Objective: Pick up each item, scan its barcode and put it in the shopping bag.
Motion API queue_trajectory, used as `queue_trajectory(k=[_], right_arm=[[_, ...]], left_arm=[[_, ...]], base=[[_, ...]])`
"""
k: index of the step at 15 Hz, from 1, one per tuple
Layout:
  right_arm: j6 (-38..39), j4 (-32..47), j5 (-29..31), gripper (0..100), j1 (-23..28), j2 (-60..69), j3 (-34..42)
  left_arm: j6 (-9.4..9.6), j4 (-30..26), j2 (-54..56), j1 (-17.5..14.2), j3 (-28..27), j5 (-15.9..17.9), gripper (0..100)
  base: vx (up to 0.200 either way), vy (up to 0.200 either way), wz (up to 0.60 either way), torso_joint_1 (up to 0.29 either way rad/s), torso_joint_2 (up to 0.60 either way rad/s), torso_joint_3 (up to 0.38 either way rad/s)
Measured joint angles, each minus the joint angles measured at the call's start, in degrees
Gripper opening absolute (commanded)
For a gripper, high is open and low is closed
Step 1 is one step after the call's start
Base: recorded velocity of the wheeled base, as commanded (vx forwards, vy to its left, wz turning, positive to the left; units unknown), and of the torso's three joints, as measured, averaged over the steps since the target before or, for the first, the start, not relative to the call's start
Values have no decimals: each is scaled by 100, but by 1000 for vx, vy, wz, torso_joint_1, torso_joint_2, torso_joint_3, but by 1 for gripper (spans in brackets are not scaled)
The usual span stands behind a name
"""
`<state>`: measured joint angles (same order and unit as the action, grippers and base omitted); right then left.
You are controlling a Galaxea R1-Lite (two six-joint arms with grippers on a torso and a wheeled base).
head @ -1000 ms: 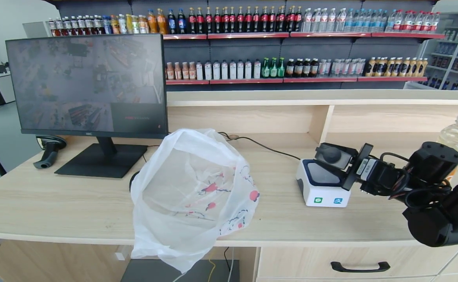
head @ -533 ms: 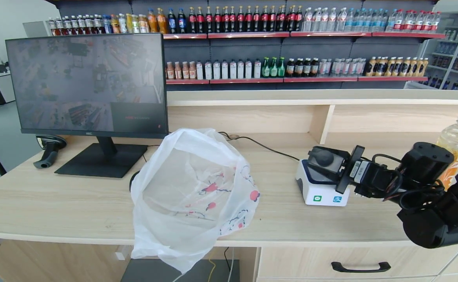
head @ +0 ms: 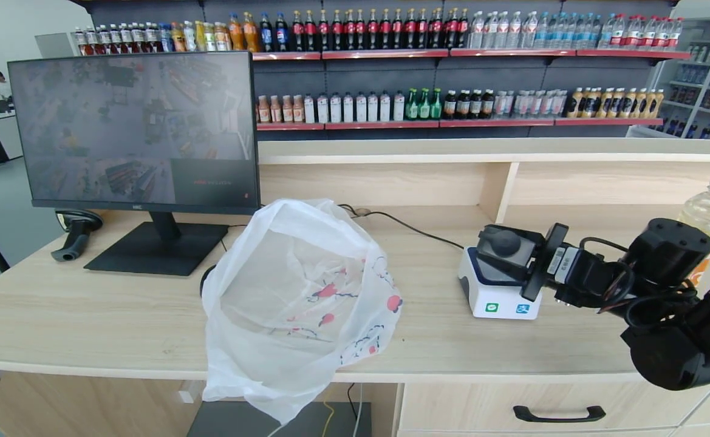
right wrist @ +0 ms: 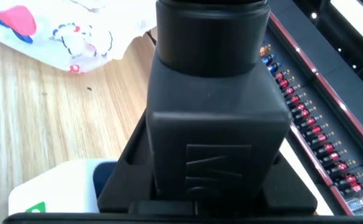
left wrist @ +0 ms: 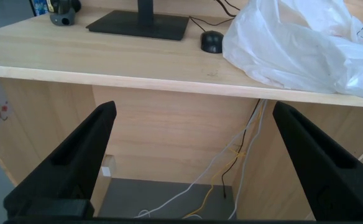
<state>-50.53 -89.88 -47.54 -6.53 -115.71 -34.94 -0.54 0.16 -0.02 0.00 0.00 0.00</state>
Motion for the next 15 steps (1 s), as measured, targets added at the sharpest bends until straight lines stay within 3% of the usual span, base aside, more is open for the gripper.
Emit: queue_trajectory(k=[3,6,9,12,15], right_arm=[[469,-6,99,0,-200,282,85],[1074,-11,723,0,-311,695,145],[1897,-6,2417,0,-739,1268,432],[3044,-6,4520,0,-1330,1809,708],[3892,-9,4968,0,-1568,2111,1003]], left_arm=[[7,-5,0,0,0,0,100],[22,0,0,0,0,0,100],[33,-5,0,0,0,0,100],[38,-9,0,0,0,0,100],[38,-9,0,0,0,0,100]], base=[[0,0,0,0,0,0],[0,0,0,0,0,0],[0,0,0,0,0,0],[0,0,0,0,0,0],[0,0,0,0,0,0]])
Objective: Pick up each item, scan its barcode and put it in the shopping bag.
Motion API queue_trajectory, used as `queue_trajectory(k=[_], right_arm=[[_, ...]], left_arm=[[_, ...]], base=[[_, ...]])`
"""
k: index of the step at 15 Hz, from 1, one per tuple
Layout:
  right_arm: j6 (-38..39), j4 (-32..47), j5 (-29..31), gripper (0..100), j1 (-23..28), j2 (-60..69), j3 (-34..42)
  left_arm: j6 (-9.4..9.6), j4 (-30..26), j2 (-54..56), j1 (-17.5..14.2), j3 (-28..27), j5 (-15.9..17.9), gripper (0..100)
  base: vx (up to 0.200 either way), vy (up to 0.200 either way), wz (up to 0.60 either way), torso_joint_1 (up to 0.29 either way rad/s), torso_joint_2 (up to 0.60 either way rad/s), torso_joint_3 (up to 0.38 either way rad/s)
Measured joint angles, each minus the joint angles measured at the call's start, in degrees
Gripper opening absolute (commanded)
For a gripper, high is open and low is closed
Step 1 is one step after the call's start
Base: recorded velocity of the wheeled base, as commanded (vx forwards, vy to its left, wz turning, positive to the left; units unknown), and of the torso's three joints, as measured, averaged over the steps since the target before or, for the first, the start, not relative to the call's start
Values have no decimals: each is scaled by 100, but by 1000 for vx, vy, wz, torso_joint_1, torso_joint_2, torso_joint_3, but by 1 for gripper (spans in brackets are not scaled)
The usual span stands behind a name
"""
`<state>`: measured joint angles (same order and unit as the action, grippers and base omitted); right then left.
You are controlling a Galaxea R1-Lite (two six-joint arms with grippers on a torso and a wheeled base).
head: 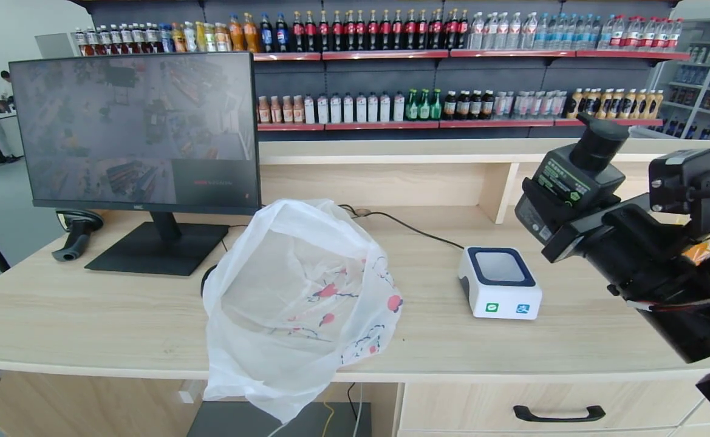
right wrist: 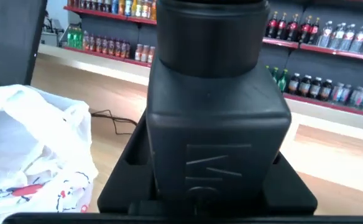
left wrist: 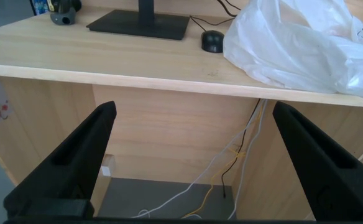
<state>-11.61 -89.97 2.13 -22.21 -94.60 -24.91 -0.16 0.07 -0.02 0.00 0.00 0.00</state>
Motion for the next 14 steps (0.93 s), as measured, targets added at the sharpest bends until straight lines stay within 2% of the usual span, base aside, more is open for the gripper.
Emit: queue_trajectory(k=[9,12,14], right_arm=[[887,9,33,0,48,118,1286],[1484,5,18,0,50,323,1557],[1592,5,16,0,182,452,1677]], left_arm=[[-5,6,0,0,0,0,100],[-6,9,0,0,0,0,100],[-6,6,0,0,0,0,100]], base=[[0,0,0,0,0,0],[0,0,0,0,0,0],[0,0,0,0,0,0]])
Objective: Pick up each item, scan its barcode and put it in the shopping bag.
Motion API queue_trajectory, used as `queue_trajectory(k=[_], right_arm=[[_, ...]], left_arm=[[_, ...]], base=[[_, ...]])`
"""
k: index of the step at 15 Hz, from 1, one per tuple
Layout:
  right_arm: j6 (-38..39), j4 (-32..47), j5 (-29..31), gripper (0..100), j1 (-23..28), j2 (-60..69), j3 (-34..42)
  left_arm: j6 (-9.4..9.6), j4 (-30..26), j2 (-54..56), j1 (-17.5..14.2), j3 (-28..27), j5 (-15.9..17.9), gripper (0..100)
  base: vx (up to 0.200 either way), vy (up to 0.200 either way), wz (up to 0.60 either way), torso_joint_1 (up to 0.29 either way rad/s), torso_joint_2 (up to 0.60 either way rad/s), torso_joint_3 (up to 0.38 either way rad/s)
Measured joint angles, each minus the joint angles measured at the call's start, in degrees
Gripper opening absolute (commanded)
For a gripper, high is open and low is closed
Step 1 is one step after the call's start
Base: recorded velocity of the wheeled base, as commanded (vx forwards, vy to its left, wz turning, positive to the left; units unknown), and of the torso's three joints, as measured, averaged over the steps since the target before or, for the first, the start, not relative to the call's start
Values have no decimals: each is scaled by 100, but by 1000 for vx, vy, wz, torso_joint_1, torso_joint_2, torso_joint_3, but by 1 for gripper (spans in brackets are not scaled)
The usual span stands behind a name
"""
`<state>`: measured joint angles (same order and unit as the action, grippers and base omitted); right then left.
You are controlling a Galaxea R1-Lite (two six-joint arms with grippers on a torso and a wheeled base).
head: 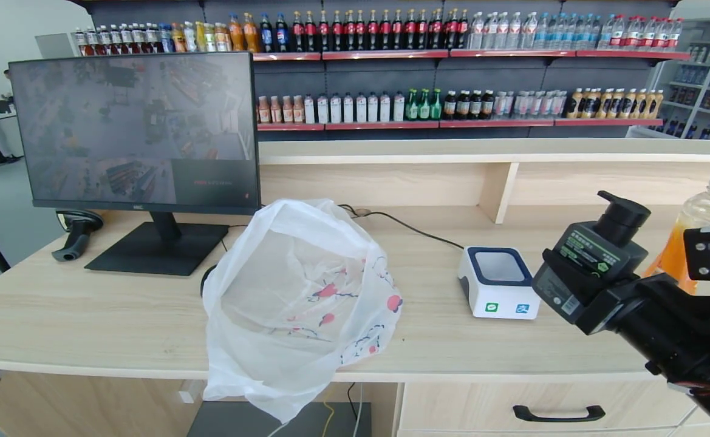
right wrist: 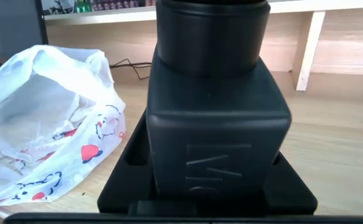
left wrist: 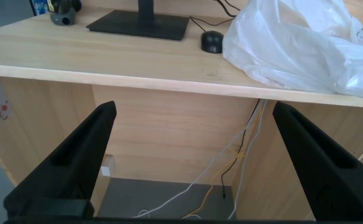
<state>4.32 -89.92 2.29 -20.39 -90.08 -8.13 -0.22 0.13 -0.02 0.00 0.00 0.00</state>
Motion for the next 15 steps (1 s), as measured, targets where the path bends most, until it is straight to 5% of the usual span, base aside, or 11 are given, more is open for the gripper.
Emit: queue_trajectory(k=[7,15], right_arm=[[154,-5,0,0,668,124,-77],[167,-2,-2,0,835,179,6]], left_arm=[[1,2,0,0,0,0,100],[-18,5,0,0,0,0,100]], base=[[-86,0,0,3,2,0],[0,200,0,5,5,4]])
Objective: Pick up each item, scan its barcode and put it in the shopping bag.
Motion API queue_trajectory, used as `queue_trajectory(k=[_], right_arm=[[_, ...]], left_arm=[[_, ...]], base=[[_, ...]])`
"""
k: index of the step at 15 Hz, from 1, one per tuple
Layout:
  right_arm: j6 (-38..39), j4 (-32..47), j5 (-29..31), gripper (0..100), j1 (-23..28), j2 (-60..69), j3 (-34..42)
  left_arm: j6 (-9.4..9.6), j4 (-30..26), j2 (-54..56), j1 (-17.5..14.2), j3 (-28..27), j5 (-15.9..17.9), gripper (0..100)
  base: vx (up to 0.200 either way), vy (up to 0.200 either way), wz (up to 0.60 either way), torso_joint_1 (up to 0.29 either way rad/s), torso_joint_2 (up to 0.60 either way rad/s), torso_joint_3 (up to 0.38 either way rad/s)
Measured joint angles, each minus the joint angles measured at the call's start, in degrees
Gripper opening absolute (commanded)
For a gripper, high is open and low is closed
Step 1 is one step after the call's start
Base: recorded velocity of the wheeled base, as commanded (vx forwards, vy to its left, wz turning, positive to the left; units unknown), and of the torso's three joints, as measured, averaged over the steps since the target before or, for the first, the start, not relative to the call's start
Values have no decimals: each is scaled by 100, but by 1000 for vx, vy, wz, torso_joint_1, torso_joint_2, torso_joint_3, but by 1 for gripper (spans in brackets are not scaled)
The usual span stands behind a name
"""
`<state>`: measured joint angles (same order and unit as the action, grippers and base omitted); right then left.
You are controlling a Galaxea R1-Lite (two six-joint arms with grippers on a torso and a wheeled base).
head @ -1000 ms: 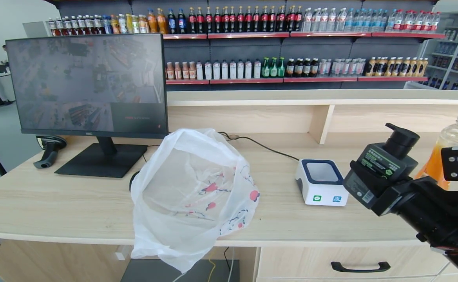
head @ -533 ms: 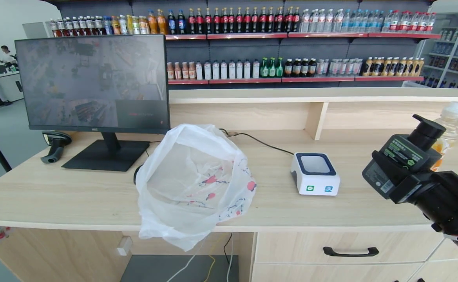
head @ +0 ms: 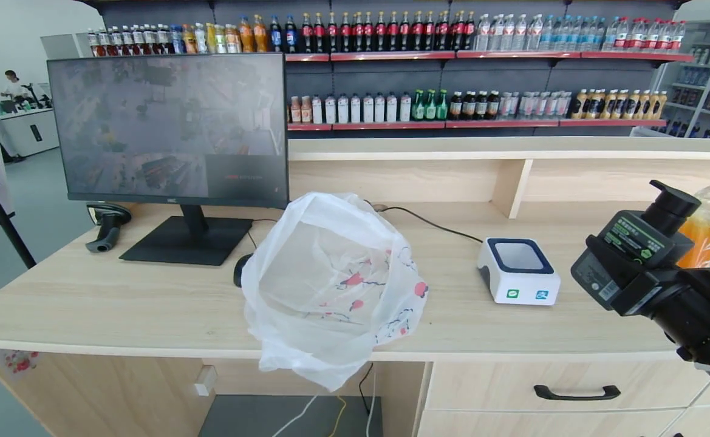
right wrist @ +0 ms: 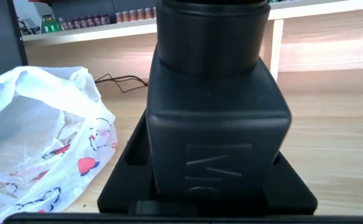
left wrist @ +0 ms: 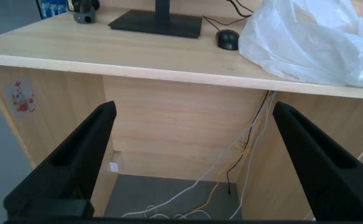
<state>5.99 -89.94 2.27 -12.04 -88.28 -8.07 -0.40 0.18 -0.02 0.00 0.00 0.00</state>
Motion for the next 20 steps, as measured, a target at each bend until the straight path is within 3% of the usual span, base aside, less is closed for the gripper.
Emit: queue_trajectory(k=[2,11,20], right_arm=[[0,2,0,0,4,22,6],[0,2,0,0,-24,63,16],[6,0,2,0,-30,69,17]], left_arm=[[-2,0,0,0,0,0,100],[9,2,0,0,0,0,100],[7,24,0,0,0,0,100]], base=[[0,200,0,5,2,7],[0,0,0,0,0,0],[0,0,600,2,4,2]])
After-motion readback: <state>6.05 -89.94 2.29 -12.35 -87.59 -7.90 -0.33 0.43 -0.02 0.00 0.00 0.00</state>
